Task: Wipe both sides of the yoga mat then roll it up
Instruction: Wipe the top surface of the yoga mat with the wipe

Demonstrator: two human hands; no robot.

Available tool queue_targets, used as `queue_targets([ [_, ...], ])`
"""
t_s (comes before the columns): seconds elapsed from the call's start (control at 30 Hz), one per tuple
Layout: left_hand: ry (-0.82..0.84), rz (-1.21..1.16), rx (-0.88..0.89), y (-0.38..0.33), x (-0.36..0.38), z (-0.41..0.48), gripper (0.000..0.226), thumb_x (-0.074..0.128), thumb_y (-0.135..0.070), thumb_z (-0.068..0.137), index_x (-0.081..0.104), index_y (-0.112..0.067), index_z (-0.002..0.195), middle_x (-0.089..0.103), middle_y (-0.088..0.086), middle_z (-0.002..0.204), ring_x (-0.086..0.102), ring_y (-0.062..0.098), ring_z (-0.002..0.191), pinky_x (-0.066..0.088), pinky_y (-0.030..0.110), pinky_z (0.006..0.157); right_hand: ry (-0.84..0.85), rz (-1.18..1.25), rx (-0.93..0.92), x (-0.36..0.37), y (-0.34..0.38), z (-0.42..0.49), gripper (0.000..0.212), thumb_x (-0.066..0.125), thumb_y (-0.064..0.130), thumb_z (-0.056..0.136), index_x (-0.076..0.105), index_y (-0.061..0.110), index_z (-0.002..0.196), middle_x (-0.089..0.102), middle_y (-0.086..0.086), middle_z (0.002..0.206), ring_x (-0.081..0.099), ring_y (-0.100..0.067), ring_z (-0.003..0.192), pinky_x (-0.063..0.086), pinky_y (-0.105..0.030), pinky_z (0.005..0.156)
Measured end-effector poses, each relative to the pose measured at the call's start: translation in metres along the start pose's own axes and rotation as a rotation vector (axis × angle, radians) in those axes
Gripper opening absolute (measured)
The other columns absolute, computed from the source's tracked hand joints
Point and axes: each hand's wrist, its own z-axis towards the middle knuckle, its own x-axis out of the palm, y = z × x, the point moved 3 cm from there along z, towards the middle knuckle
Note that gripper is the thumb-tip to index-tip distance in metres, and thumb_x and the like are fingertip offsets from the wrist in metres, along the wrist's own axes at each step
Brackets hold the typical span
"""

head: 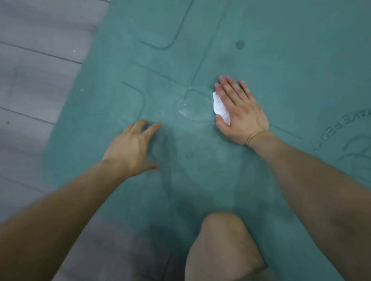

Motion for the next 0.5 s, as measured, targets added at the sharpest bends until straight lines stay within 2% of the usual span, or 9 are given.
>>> queue_targets([
  [0.07, -0.003, 0.075, 0.032, 0.021, -0.001, -0.014, 0.117, 0.092, -0.061, 0.065, 0.03, -0.036, 0.161, 0.035, 0.002, 0.161, 0.039, 0.028, 0.146, 0.044, 0.046, 0.115, -0.004, -0.027, 0.069, 0.002, 0.008, -0.004, 0.076, 0.046, 0.04, 0.102, 0.02, 0.01, 0.167, 0.015, -0.009, 0.175, 0.006, -0.021, 0.163, 0.012, -0.049, 0.131],
  [0.13, -0.038, 0.083, -0.032, 0.04, 0.005, -0.026, 0.118, 0.093, -0.062, 0.062, 0.032, -0.036, 0.16, 0.036, 0.003, 0.161, 0.039, 0.029, 0.146, 0.045, 0.048, 0.114, -0.015, -0.02, 0.176, 0.01, 0.037, -0.008, 0.072, 0.041, 0.036, 0.104, 0.018, 0.01, 0.167, 0.013, -0.011, 0.176, 0.004, -0.024, 0.163, 0.007, -0.047, 0.132],
  [0.2, -0.065, -0.003, -0.145, 0.055, 0.023, -0.038, 0.128, 0.096, -0.064, 0.054, 0.031, -0.037, 0.16, 0.034, 0.008, 0.161, 0.037, 0.033, 0.147, 0.044, 0.053, 0.115, -0.005, -0.026, 0.13, 0.024, 0.085, -0.014, 0.069, 0.036, 0.037, 0.106, 0.018, 0.011, 0.167, 0.012, -0.01, 0.176, 0.003, -0.024, 0.163, 0.006, -0.047, 0.132],
  [0.27, -0.049, -0.073, -0.276, 0.072, 0.046, -0.051, 0.142, 0.098, -0.065, 0.045, 0.022, -0.041, 0.162, 0.024, 0.014, 0.164, 0.027, 0.037, 0.153, 0.04, 0.056, 0.118, 0.031, -0.004, -0.037, 0.039, 0.138, -0.017, 0.067, 0.034, 0.038, 0.108, 0.019, 0.012, 0.168, 0.012, -0.008, 0.176, 0.003, -0.022, 0.163, 0.008, -0.046, 0.132],
  [0.37, 0.017, -0.129, -0.473, 0.103, 0.071, -0.063, 0.163, 0.099, -0.068, 0.037, -0.002, -0.047, 0.162, -0.001, 0.022, 0.171, 0.005, 0.045, 0.159, 0.028, 0.065, 0.123, 0.093, 0.01, -0.325, 0.049, 0.203, -0.01, 0.067, 0.033, 0.041, 0.109, 0.018, 0.013, 0.168, 0.011, -0.006, 0.176, 0.003, -0.021, 0.163, 0.009, -0.045, 0.132],
  [0.43, 0.034, -0.215, -0.551, 0.119, 0.08, -0.061, 0.175, 0.099, -0.071, 0.028, -0.014, -0.05, 0.16, -0.008, 0.023, 0.172, 0.002, 0.051, 0.158, 0.027, 0.067, 0.122, 0.16, -0.021, -0.514, 0.056, 0.229, -0.009, 0.067, 0.033, 0.041, 0.11, 0.016, 0.014, 0.168, 0.009, -0.005, 0.176, 0.001, -0.02, 0.163, 0.008, -0.044, 0.132],
  [0.5, 0.046, -0.246, -0.56, 0.127, 0.082, -0.053, 0.183, 0.098, -0.072, 0.019, -0.02, -0.053, 0.157, -0.011, 0.024, 0.171, 0.001, 0.055, 0.156, 0.029, 0.069, 0.12, 0.202, -0.058, -0.7, 0.058, 0.225, 0.004, 0.064, 0.029, 0.038, 0.112, 0.012, 0.016, 0.169, 0.008, -0.003, 0.177, 0.0, -0.018, 0.163, 0.005, -0.043, 0.132],
])
